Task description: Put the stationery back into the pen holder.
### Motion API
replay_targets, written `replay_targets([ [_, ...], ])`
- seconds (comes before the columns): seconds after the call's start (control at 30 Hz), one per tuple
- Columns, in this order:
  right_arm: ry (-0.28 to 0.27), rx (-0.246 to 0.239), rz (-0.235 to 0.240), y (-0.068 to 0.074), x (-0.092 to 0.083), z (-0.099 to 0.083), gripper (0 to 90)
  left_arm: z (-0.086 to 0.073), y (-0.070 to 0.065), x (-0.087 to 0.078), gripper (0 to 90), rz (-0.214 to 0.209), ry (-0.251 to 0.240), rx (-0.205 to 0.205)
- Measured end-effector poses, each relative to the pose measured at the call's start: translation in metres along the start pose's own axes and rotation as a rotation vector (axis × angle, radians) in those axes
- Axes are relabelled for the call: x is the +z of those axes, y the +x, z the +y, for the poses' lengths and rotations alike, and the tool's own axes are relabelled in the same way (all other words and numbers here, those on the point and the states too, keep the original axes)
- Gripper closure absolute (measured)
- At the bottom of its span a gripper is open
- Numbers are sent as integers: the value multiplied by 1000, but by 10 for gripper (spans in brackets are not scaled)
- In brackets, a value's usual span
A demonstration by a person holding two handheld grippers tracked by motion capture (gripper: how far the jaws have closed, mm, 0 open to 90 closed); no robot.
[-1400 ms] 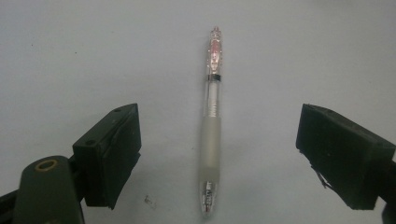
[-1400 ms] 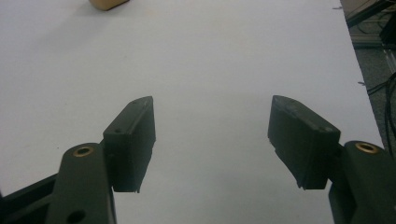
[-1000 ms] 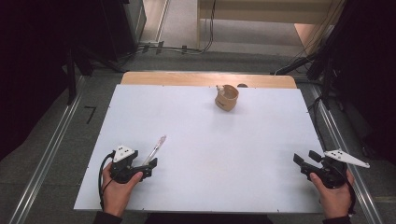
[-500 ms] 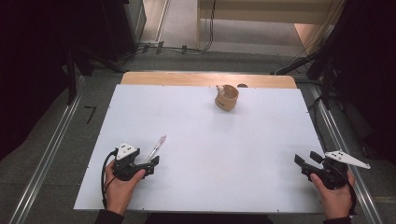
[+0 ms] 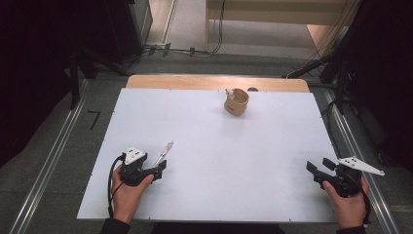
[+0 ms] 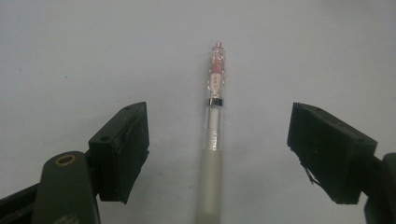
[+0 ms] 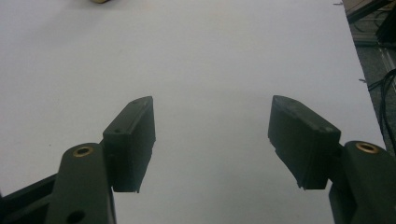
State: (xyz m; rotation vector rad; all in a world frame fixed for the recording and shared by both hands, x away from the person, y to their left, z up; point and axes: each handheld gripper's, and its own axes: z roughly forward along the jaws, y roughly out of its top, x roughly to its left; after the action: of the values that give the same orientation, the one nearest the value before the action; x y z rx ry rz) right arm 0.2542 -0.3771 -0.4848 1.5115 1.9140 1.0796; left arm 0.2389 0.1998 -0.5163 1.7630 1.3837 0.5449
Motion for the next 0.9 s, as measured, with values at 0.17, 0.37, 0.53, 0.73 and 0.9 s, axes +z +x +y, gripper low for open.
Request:
replay_targets([
  [0.17,0,-2,1,0,0,0,305,0,-1,1,250,12,-2,8],
  [0.37,-1,-6,-2,1,0,0,305,1,-2,3,284,22,-6,19],
  [0.53,1,-7,-2,1,0,0,304,1,-3,5,322,24,-4,24],
  [0.73,-2,-11,-1,2,1,0,303,1,-4,7,381,33,-3,38],
  [0.9,1,-7,-3,2,0,0,303,1,-4,8,422,36,-6,43],
])
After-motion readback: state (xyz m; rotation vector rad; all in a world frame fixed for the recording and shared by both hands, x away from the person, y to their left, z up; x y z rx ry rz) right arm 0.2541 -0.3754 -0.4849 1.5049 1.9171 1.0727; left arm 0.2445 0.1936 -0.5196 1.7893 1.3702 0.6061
